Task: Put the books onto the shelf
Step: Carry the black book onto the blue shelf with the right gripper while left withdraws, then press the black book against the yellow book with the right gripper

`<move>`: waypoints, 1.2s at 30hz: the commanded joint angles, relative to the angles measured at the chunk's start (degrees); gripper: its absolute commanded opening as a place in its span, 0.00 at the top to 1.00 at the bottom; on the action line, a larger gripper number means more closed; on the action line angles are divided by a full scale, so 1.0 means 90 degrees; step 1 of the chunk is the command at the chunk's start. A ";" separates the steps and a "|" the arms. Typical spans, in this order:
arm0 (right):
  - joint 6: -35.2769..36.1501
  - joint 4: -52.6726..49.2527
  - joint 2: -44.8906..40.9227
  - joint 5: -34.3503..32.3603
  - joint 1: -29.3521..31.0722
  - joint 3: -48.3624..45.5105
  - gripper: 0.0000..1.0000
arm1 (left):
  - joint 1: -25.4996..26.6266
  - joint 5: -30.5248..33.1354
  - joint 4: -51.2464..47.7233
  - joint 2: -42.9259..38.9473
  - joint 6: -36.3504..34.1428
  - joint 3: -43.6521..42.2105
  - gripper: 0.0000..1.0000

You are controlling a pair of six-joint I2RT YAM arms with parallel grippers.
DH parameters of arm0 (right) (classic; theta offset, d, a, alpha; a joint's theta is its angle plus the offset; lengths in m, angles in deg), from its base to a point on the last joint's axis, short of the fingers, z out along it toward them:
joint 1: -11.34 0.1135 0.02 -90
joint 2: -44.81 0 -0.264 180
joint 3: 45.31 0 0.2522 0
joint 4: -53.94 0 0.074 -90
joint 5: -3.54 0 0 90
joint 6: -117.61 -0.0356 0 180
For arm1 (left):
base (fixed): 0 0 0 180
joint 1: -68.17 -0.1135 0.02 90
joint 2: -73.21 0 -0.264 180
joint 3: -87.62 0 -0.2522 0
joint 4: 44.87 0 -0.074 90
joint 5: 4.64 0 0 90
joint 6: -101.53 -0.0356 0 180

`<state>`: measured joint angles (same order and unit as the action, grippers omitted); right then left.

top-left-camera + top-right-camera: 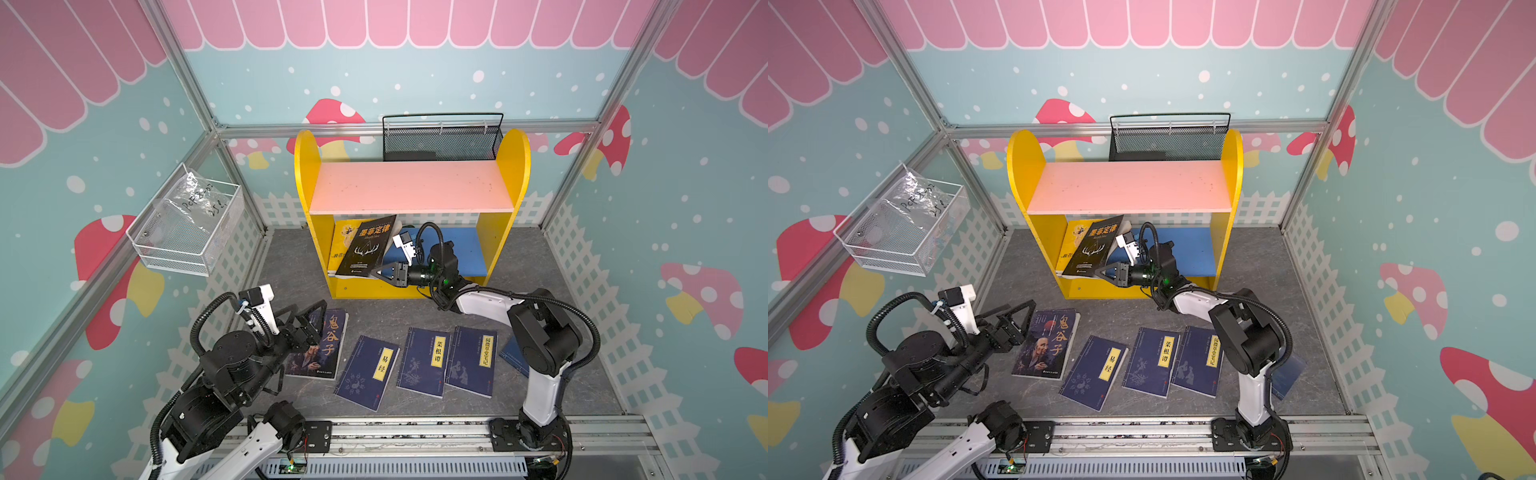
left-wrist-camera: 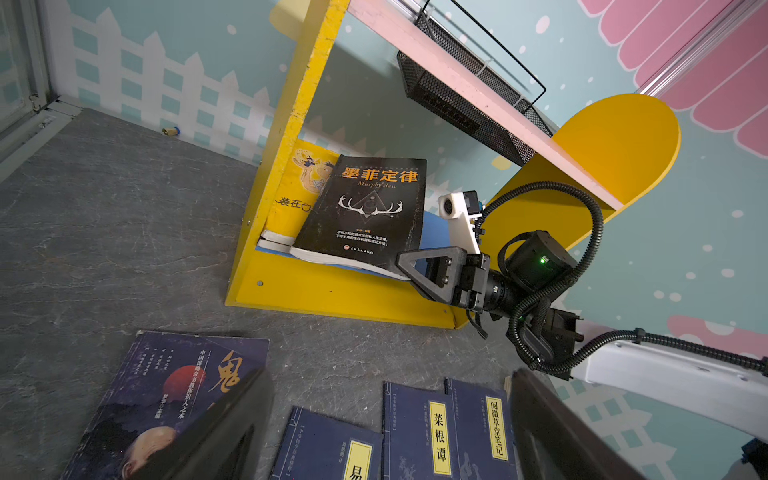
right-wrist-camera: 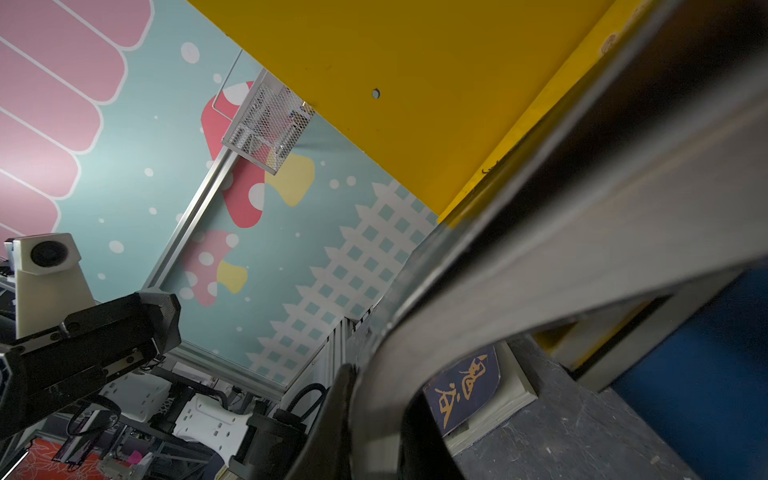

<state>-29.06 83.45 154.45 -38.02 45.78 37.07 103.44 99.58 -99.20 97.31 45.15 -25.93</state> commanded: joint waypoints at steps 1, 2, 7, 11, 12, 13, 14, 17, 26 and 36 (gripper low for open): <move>0.0342 0.0376 0.0251 0.0378 -0.0030 0.0528 0.91 | -0.0032 0.0156 -0.0140 -0.0040 -0.0006 -0.0106 0.09; 0.0322 0.0368 0.0313 0.0431 -0.0039 0.0606 0.91 | -0.0032 0.0167 -0.0143 -0.0038 0.0004 -0.0112 0.09; 0.0244 0.0172 0.0648 0.0564 -0.0079 0.1122 0.90 | -0.0032 0.0149 -0.0154 -0.0068 0.0080 -0.0185 0.09; 0.0258 -0.0029 0.0828 0.0696 -0.0123 0.1445 0.90 | -0.0034 0.0157 -0.0158 -0.0145 0.0126 -0.0234 0.09; 0.0237 -0.0098 0.0870 0.0735 -0.0128 0.1513 0.90 | -0.0032 0.0150 -0.0155 -0.0175 0.0131 -0.0245 0.09; 0.0232 -0.0143 0.0897 0.0768 -0.0133 0.1543 0.90 | -0.0032 0.0135 -0.0152 -0.0196 0.0148 -0.0258 0.09; 0.0248 -0.0209 0.0912 0.0782 -0.0134 0.1588 0.90 | -0.0032 0.0122 -0.0154 -0.0211 0.0169 -0.0275 0.09; 0.0396 -0.0603 0.1023 0.0886 -0.0138 0.1868 0.90 | -0.0032 0.0075 -0.0158 -0.0247 0.0251 -0.0363 0.09; 0.0622 -0.1202 0.1280 0.1056 -0.0215 0.2304 0.90 | -0.0034 0.0051 -0.0154 -0.0306 0.0319 -0.0424 0.09; 0.0676 -0.1481 0.1443 0.1262 -0.0374 0.2698 0.90 | -0.0032 0.0012 -0.0067 -0.0268 0.0385 -0.0512 0.09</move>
<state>-25.73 68.34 166.73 -28.31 42.92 58.12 103.44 99.73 -99.68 95.17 47.40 -29.76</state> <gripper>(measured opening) 0.169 0.908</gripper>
